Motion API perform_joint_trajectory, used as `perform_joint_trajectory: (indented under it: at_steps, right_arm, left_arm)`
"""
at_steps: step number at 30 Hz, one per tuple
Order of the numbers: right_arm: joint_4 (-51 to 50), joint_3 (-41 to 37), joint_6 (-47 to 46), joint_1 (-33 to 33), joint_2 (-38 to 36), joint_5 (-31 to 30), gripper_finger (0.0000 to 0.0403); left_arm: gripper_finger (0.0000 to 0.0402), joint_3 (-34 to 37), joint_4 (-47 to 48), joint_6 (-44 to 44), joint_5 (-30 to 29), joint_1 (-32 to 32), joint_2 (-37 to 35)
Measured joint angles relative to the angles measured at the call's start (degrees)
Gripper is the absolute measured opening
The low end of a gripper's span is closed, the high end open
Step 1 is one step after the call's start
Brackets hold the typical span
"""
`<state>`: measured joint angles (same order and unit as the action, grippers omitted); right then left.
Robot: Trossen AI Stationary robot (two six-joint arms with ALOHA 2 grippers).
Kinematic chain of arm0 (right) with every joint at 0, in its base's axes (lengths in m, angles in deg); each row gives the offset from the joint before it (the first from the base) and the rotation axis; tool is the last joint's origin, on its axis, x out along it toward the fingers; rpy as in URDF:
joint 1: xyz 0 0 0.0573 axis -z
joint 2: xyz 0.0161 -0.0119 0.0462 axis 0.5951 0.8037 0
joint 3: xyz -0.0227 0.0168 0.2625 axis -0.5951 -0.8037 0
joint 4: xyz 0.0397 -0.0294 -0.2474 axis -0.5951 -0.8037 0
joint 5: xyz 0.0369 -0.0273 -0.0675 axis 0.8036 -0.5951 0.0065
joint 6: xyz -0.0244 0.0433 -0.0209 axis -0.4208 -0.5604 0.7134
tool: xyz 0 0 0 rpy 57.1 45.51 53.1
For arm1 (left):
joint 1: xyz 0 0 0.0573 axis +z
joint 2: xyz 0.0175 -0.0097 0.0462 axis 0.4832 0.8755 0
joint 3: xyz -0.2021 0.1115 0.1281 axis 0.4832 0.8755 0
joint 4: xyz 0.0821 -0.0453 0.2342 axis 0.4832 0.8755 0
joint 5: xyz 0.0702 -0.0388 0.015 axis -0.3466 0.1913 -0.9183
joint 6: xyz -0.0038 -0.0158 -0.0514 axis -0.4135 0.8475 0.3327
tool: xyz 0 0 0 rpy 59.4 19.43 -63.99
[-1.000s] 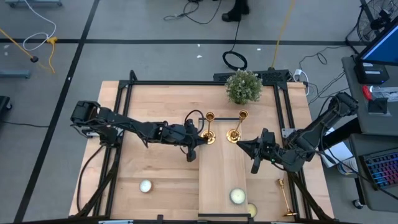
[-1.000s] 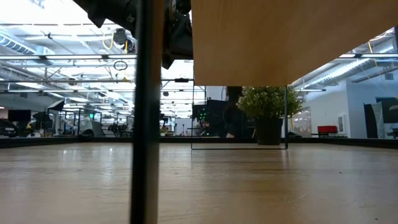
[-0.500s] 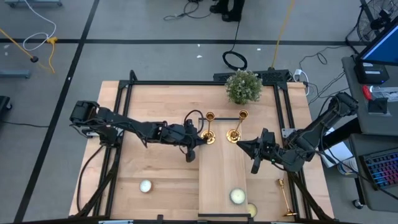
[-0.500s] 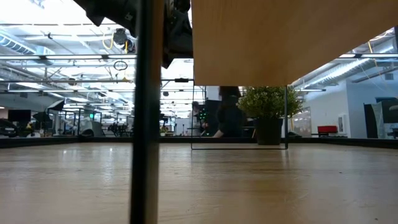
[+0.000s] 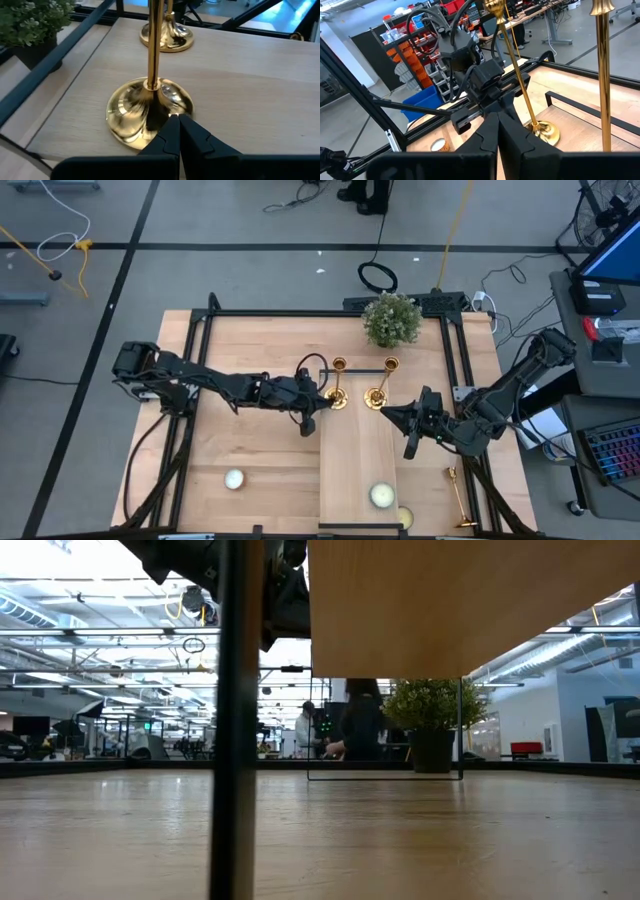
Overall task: Pick & Place candle stick holders
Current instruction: Put the top gold candle holder on the shelf, then put the yellow patterned scented candle on the shelf
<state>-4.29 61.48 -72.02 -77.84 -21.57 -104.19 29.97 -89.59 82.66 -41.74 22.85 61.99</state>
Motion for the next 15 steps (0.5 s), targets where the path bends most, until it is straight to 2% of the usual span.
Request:
perform_joint_trajectory:
  at_steps: [15]
  right_arm:
    - [0.02, 0.00, -0.10, -0.04, -0.02, 0.00, 0.0000]
  left_arm:
    - [0.0000, -0.02, 0.68, 0.51, -0.16, -3.00, -0.99]
